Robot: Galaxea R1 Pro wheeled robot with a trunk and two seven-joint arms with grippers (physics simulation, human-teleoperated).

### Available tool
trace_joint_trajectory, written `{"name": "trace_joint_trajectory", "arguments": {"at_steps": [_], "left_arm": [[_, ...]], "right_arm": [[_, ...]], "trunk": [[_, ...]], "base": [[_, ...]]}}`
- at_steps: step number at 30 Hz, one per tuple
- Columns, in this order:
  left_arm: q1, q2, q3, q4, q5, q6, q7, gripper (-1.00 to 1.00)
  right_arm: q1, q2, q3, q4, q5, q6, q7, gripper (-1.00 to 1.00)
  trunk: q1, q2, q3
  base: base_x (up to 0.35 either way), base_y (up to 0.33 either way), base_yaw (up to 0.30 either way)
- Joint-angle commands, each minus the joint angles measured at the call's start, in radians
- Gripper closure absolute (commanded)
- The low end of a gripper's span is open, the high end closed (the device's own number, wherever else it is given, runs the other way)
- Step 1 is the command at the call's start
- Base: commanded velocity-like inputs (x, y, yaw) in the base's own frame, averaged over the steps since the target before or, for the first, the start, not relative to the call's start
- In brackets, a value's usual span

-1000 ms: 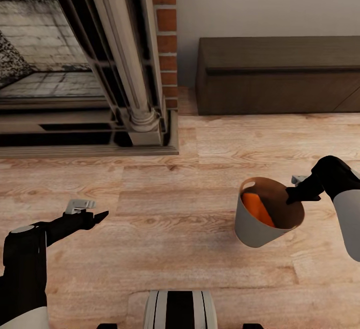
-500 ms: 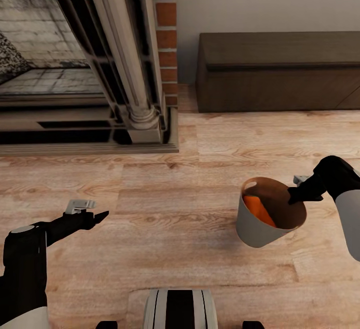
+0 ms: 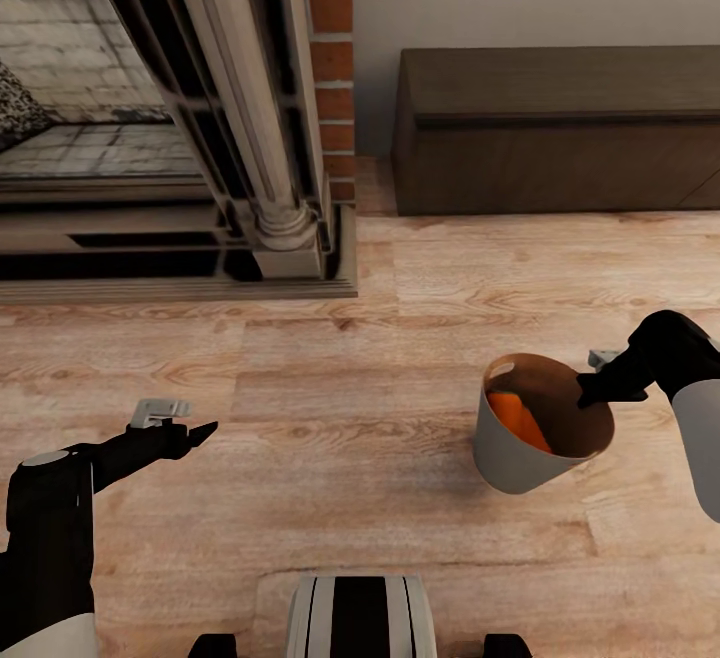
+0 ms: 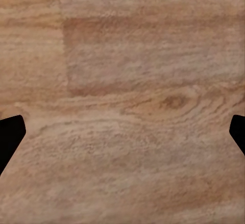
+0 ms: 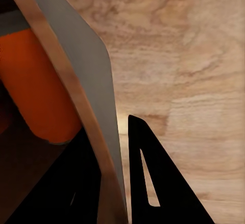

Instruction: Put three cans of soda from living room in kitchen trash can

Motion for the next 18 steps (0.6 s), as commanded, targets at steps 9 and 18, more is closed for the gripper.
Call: {"name": "trace_joint_trajectory", "arguments": {"at_steps": [9, 18], "left_arm": [[0.000, 0.000, -0.001, 0.000, 0.000, 0.000, 0.000, -1.00], [0.000, 0.000, -0.013, 0.000, 0.000, 0.000, 0.001, -1.00]], "right_arm": [[0.000, -0.001, 0.000, -0.007, -0.007, 0.008, 0.002, 1.00], [0.000, -0.002, -0.002, -0.068, -0.007, 0.008, 0.003, 1.00]], "trunk": [[0.000, 0.000, 0.000], [0.000, 0.000, 0.000]], "base": [[0.000, 0.000, 0.000], [0.000, 0.000, 0.000]]}}
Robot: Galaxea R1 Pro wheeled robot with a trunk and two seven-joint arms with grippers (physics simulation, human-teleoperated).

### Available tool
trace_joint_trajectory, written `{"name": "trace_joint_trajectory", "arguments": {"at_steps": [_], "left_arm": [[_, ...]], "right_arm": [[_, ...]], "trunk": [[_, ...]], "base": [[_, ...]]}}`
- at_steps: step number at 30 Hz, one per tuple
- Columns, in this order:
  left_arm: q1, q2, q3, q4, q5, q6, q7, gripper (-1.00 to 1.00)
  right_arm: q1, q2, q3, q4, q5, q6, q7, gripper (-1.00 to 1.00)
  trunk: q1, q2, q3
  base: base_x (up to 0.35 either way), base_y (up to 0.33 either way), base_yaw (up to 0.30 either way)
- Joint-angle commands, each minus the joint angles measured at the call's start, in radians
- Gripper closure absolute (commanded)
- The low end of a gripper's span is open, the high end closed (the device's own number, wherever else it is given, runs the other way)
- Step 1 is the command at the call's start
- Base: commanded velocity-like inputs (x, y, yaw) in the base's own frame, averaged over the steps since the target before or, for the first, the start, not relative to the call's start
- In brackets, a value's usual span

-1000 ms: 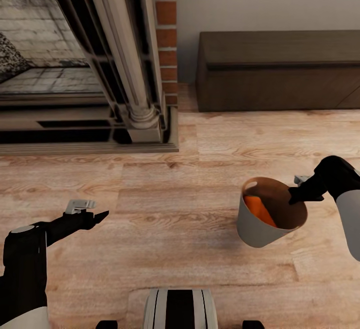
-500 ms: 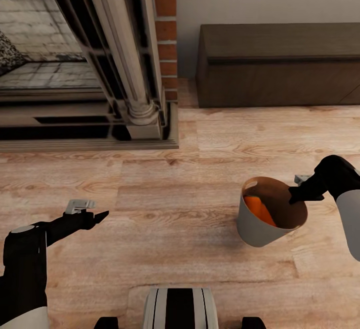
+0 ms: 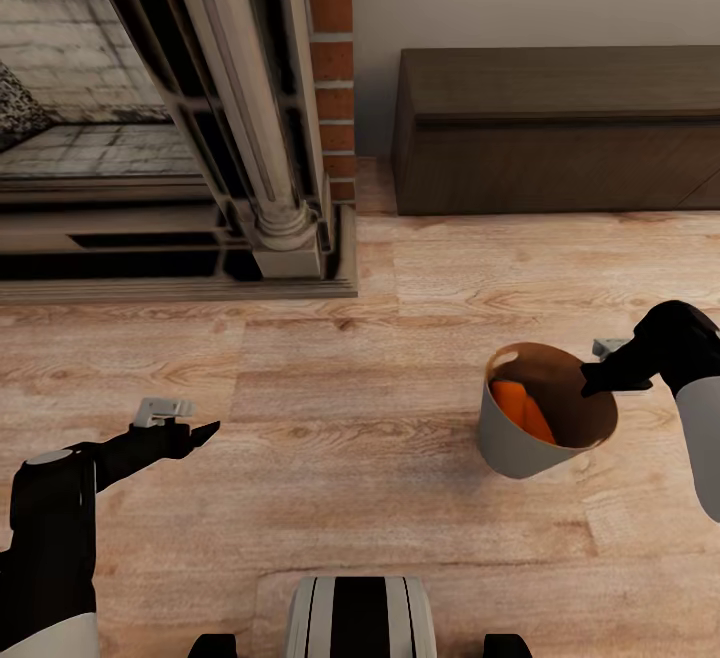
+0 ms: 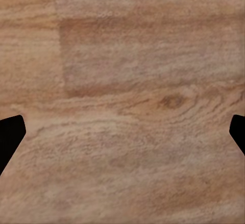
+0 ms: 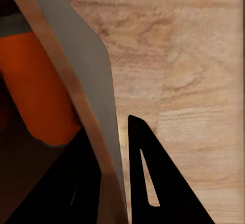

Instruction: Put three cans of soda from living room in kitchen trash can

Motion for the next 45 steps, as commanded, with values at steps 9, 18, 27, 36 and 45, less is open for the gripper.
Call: {"name": "trace_joint_trajectory", "arguments": {"at_steps": [9, 18, 27, 36, 45], "left_arm": [[0.000, -0.001, -0.017, 0.000, -0.002, 0.000, 0.005, -1.00], [0.000, -0.001, -0.025, 0.000, -0.003, 0.000, 0.005, -1.00], [0.000, -0.001, -0.026, 0.000, -0.003, 0.000, 0.005, -1.00], [0.000, -0.001, -0.026, 0.000, -0.003, 0.000, 0.005, -1.00], [0.000, -0.001, -0.026, 0.000, -0.003, 0.000, 0.005, -1.00]], "right_arm": [[0.000, 0.000, 0.001, -0.006, -0.011, 0.010, 0.003, 1.00], [0.000, -0.001, 0.001, -0.006, -0.011, 0.010, 0.003, 1.00], [0.000, -0.001, 0.004, -0.006, -0.010, 0.010, 0.003, 1.00], [0.000, -0.019, 0.004, -0.006, -0.011, 0.010, 0.004, -1.00], [0.000, -0.025, 0.004, -0.006, -0.011, 0.010, 0.003, -1.00]], "trunk": [[0.003, -0.002, -0.027], [0.004, -0.002, -0.039], [0.004, -0.002, -0.039], [0.004, -0.002, -0.039], [0.004, -0.002, -0.039]], "base": [[0.000, 0.000, 0.000], [0.000, 0.000, 0.000], [0.000, 0.000, 0.000], [0.000, 0.000, 0.000], [0.000, 0.000, 0.000]]}}
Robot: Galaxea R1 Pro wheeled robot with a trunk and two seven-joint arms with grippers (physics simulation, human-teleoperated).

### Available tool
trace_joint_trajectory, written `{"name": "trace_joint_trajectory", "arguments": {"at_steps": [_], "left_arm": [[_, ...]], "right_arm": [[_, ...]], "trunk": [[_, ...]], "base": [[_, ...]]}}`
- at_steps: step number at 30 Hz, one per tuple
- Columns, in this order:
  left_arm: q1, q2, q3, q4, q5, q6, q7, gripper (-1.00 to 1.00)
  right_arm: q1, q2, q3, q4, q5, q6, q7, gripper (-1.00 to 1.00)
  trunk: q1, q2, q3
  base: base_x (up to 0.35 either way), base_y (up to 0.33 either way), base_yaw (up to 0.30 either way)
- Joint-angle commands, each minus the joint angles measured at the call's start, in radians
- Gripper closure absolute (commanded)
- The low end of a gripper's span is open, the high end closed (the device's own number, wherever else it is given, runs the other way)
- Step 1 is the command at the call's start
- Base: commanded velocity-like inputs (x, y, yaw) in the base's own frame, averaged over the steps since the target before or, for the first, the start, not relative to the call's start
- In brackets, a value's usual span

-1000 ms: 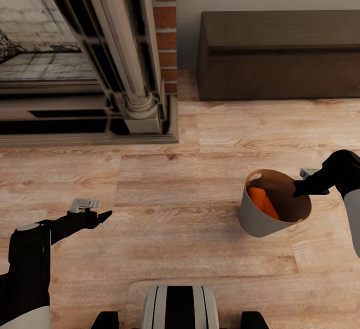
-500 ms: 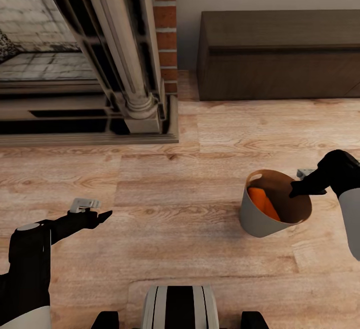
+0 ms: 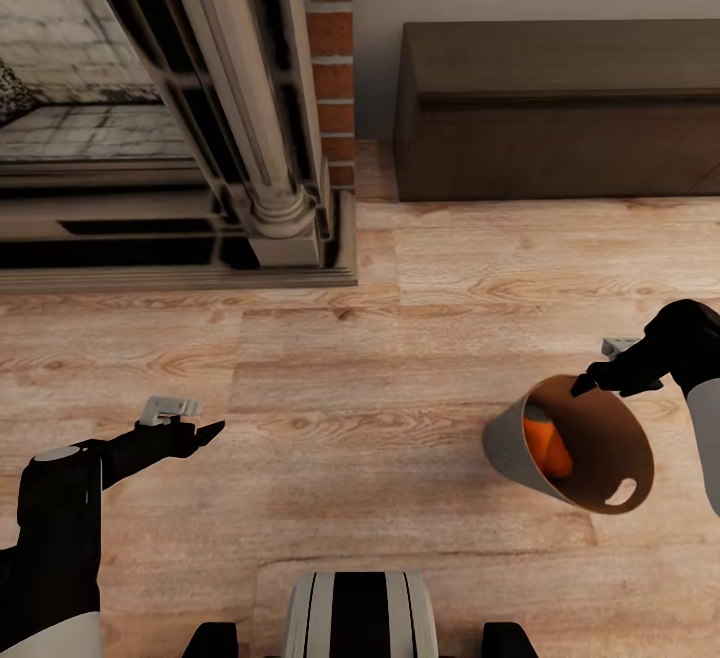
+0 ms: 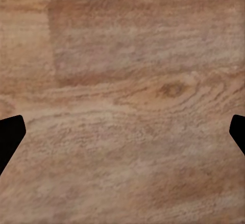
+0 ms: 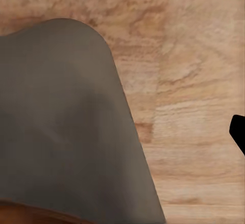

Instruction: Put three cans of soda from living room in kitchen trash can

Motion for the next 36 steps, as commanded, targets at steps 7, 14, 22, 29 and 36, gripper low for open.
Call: {"name": "trace_joint_trajectory", "arguments": {"at_steps": [7, 14, 22, 29, 36], "left_arm": [[0.000, 0.000, 0.000, 0.000, 0.000, 0.000, 0.000, -1.00], [0.000, 0.000, 0.000, 0.000, 0.001, 0.000, 0.000, -1.00], [0.000, 0.000, 0.000, 0.000, 0.000, 0.000, 0.000, -1.00], [0.000, 0.000, 0.000, 0.001, 0.000, 0.000, 0.001, -1.00], [0.000, 0.000, 0.000, 0.001, 0.000, 0.001, 0.002, -1.00]], "right_arm": [[0.000, -0.001, 0.000, 0.000, 0.001, 0.000, -0.002, -1.00], [0.000, -0.001, 0.000, 0.000, 0.002, 0.000, -0.002, -1.00], [0.000, -0.004, 0.000, 0.000, 0.002, 0.000, -0.002, -1.00], [0.000, -0.011, 0.000, 0.000, 0.002, 0.000, -0.002, -1.00], [0.000, -0.012, 0.001, 0.000, 0.002, 0.000, -0.002, -1.00]], "trunk": [[0.000, 0.000, 0.000], [0.000, 0.000, 0.000], [0.000, 0.000, 0.000], [-0.002, 0.001, 0.019], [-0.005, 0.003, 0.046]], "base": [[0.000, 0.000, 0.000], [0.000, 0.000, 0.000], [0.000, 0.000, 0.000], [0.000, 0.000, 0.000], [0.000, 0.000, 0.000]]}}
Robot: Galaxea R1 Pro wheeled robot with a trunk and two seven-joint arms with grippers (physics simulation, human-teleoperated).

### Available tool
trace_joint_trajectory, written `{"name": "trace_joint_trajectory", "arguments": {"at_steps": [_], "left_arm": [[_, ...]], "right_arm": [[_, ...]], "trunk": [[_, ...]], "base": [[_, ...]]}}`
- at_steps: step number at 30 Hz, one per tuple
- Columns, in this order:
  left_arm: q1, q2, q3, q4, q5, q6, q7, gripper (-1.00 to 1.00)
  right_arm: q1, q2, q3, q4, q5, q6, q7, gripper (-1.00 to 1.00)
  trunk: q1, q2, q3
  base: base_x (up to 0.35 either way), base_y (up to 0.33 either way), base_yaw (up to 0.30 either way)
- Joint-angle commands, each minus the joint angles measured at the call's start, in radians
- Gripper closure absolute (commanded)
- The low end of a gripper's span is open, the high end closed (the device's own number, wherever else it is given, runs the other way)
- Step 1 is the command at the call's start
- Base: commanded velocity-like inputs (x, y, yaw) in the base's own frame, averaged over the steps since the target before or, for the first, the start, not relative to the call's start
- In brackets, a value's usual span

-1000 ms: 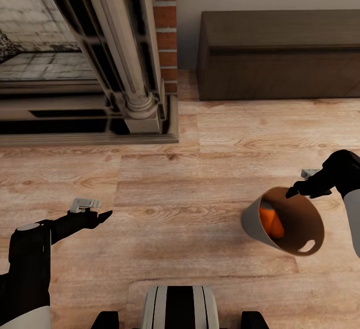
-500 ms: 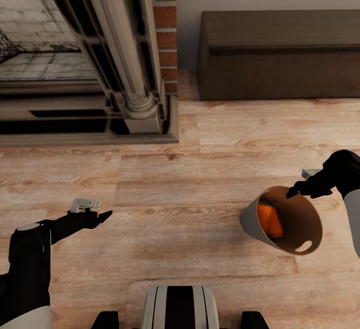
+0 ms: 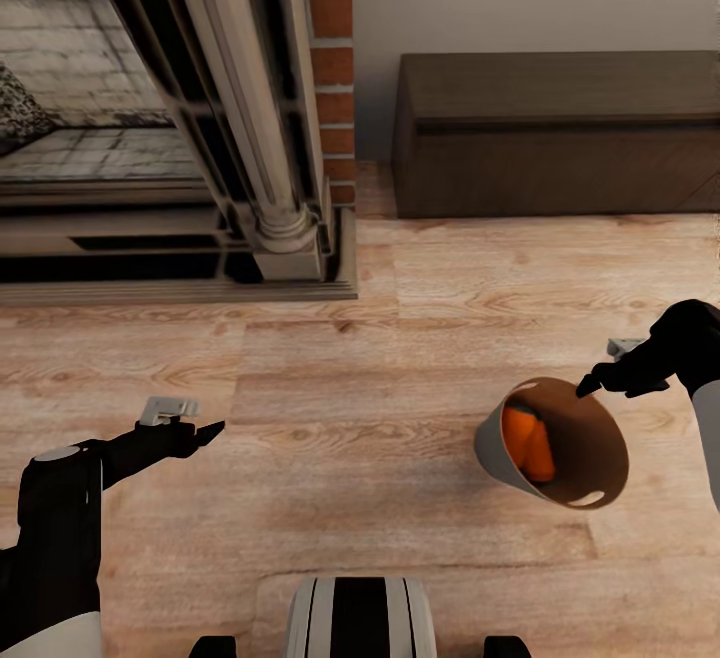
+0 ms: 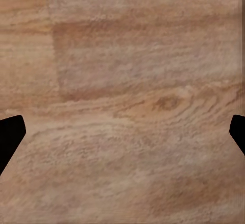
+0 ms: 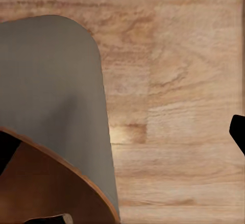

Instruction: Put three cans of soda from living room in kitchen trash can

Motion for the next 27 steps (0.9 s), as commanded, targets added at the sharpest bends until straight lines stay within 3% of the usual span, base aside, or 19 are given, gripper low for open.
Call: {"name": "trace_joint_trajectory", "arguments": {"at_steps": [1, 20, 27], "left_arm": [[0.000, 0.000, 0.000, 0.000, 0.000, 0.000, 0.000, -1.00], [0.000, 0.000, -0.002, 0.000, -0.002, 0.000, 0.000, -1.00], [0.000, 0.000, -0.029, 0.000, -0.004, 0.000, 0.000, -1.00]], "right_arm": [[0.000, 0.000, 0.000, 0.000, -0.001, 0.000, -0.002, -1.00], [0.001, -0.002, 0.000, 0.000, -0.001, 0.000, -0.002, -1.00], [0.001, -0.003, 0.000, 0.000, -0.001, 0.000, -0.002, -1.00]], "trunk": [[0.000, 0.000, 0.004], [-0.009, 0.005, 0.077], [-0.026, 0.033, 0.102]], "base": [[0.000, 0.000, 0.000], [0.000, 0.000, 0.000], [0.000, 0.000, 0.000]]}}
